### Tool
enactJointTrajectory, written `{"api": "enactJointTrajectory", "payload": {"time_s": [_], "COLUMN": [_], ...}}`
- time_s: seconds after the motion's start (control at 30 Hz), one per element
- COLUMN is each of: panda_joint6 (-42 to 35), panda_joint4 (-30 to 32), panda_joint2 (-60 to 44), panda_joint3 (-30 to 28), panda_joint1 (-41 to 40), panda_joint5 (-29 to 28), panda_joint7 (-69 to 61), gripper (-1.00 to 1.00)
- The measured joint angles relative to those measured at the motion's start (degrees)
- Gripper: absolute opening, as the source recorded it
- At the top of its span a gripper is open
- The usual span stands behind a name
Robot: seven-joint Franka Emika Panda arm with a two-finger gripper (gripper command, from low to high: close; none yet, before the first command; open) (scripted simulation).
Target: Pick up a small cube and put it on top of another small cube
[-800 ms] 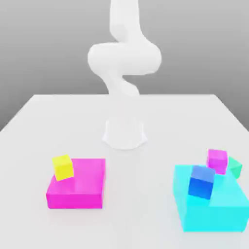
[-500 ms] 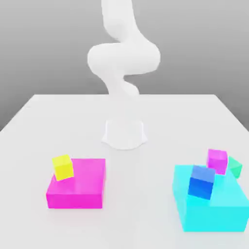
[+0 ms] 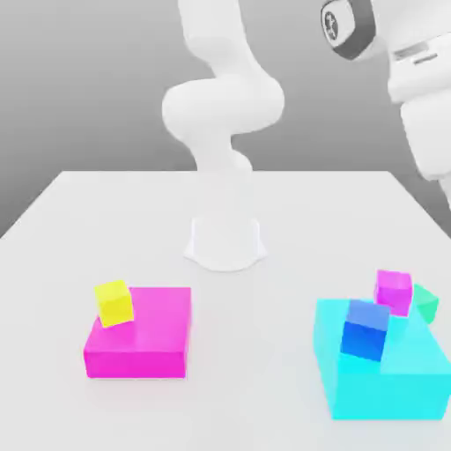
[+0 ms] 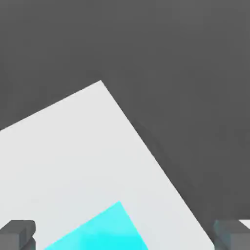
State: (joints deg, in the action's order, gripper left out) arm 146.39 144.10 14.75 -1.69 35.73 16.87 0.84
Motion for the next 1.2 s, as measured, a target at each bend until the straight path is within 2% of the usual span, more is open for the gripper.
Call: {"api": "enactJointTrajectory", "payload": {"time_s": [0.17,0.33,0.5,0.7,0.97,1.0,1.2], "panda_joint6": [3.03,6.39,10.00,14.29,23.11,24.15,24.54], "panda_joint4": [2.39,4.90,7.54,10.12,8.42,8.25,8.15], "panda_joint2": [-5.50,-10.68,-15.47,-20.82,-31.54,-32.87,-33.52], "panda_joint3": [2.63,5.62,7.37,7.10,4.22,4.05,4.00], "panda_joint1": [4.15,8.17,12.18,15.93,18.27,18.42,18.45], "panda_joint5": [0.52,-1.33,-6.67,-17.85,-21.77,-21.83,-21.98], "panda_joint7": [-6.53,-11.37,-13.71,-12.37,-10.10,-9.98,-9.82], "gripper": [0.00,0.00,0.00,0.00,0.00,-1.00,-1.00]}}
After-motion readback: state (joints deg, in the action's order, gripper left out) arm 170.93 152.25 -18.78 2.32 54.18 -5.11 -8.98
